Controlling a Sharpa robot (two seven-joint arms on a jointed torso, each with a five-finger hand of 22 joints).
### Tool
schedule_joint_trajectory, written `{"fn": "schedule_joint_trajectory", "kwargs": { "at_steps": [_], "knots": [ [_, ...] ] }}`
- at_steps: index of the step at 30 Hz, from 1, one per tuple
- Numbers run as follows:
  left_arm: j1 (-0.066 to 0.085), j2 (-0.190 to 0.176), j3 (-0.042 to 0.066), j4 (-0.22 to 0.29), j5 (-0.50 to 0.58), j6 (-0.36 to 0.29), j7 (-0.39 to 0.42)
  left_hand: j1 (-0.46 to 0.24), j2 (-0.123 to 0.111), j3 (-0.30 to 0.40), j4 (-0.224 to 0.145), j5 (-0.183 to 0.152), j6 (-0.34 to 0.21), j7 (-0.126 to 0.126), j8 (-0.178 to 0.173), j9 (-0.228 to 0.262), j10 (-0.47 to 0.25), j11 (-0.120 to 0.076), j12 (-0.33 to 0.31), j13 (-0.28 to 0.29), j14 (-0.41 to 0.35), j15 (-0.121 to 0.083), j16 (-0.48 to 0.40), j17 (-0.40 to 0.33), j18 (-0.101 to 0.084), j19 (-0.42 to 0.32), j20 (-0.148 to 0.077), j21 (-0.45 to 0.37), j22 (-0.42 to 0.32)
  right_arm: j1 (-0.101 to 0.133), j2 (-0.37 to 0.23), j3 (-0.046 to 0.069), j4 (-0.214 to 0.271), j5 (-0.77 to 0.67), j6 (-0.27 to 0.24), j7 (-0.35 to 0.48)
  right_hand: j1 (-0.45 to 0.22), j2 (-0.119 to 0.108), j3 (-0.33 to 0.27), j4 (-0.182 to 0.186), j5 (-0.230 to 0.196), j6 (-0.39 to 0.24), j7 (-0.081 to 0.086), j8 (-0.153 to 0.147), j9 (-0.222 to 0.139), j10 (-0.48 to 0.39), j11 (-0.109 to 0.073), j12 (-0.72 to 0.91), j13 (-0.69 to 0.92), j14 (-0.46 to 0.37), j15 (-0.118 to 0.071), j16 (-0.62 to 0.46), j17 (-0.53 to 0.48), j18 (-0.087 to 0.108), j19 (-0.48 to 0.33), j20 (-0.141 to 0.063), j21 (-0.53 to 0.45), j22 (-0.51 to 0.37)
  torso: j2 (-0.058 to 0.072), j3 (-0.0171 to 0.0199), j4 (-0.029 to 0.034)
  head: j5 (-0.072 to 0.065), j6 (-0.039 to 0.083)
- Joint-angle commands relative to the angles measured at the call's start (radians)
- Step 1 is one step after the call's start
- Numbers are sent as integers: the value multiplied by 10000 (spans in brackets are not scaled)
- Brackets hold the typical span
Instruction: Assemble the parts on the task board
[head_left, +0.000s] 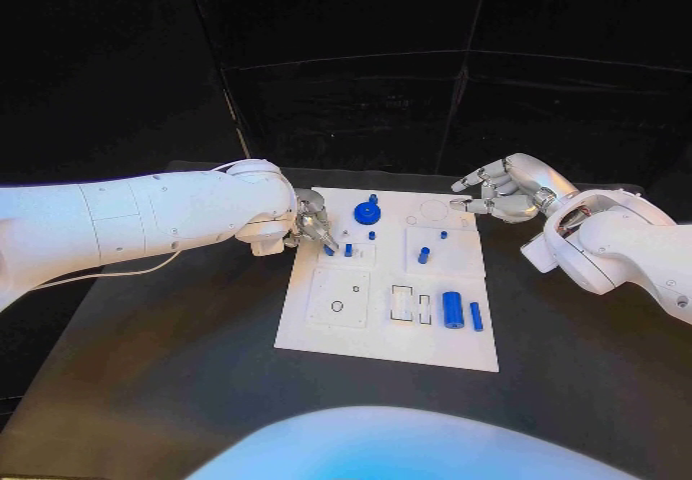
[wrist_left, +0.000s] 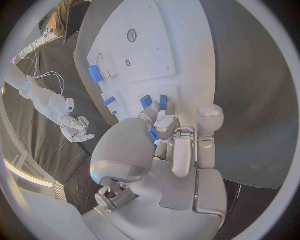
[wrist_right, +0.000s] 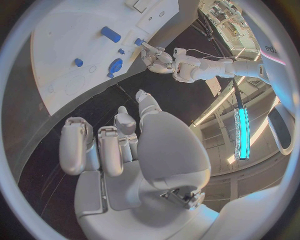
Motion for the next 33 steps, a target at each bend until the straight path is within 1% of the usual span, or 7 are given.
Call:
{"fn": "schedule_joint_trajectory", "kwargs": {
  "at_steps": [1,7,16,20,25,28,33],
  "knots": [
    [-5,28,-8,7,-33,203,-45,-8,114,543,-471,33,10,-112,221,858,51,6,-38,-12,901,-51,-26,1886,-77,34,-25,50,11,16,10,6,9,29,68,47,-21,94,-24,35,40,-39,-50,31,-14,24,-25,-14,-11,798,-78,-39,1756,185,-24,-23,-35,-10,-3,7,-1,2,-9],
    [-4,43,-8,-56,-31,287,-56,-64,78,567,-459,33,5,-112,233,873,52,6,-43,-15,899,-52,-29,1879,-73,23,-27,32,-6,16,10,6,9,29,73,52,-21,94,-24,35,40,-39,-50,31,-14,24,-25,-14,-11,798,-78,-39,1756,185,-24,-23,-35,-10,-6,3,-6,-8,-28],
    [-4,103,-8,-148,-28,411,-67,-785,-537,136,-189,32,127,-126,307,931,72,9,-26,-4,893,-51,-40,1852,-76,22,-29,18,7,16,7,6,10,28,79,84,-21,94,-24,35,40,-39,-50,31,-14,24,-25,-14,-11,798,-78,-39,1756,185,-24,-23,-35,-10,-8,4,-7,-9,-44],
    [-4,121,-8,-178,-28,424,-68,-1114,-715,-150,4,31,198,-131,337,952,96,2,-1,16,898,-58,-31,1877,-80,39,-32,34,40,16,5,6,12,28,62,95,-21,94,-24,35,40,-39,-50,31,-14,24,-25,-14,-11,798,-78,-39,1756,185,-24,-23,-35,-10,-8,2,-3,-12,-51],
    [-3,157,-9,-227,-27,413,-70,-1335,-790,-406,175,30,243,-146,366,978,104,-11,6,11,902,-69,-23,1894,-84,59,-39,50,71,16,1,6,13,28,37,105,-21,94,-24,35,40,-39,-50,31,-14,24,-25,-14,-11,798,-78,-39,1756,185,-24,-23,-35,-10,-15,17,-2,-8,-38],
    [-3,180,-10,-255,-27,410,-71,-1380,-796,-501,229,31,262,-157,384,994,93,-20,-10,-19,907,-77,-15,1916,-88,74,-44,65,96,16,2,6,15,28,30,109,-21,94,-24,35,40,-39,-50,31,-14,24,-25,-14,-11,798,-78,-39,1756,185,-24,-23,-35,-10,-7,4,-4,-20,-38],
    [-3,216,-10,-299,-27,404,-72,-1411,-796,-586,274,31,280,-167,406,1012,101,-29,-1,-6,906,-85,-15,1916,-88,80,-49,68,105,16,-2,6,19,28,23,111,-21,94,-24,35,40,-39,-50,31,-14,24,-25,-14,-11,798,-78,-39,1756,185,-24,-23,-35,-10,-3,6,-8,-12,-37]
  ]
}}
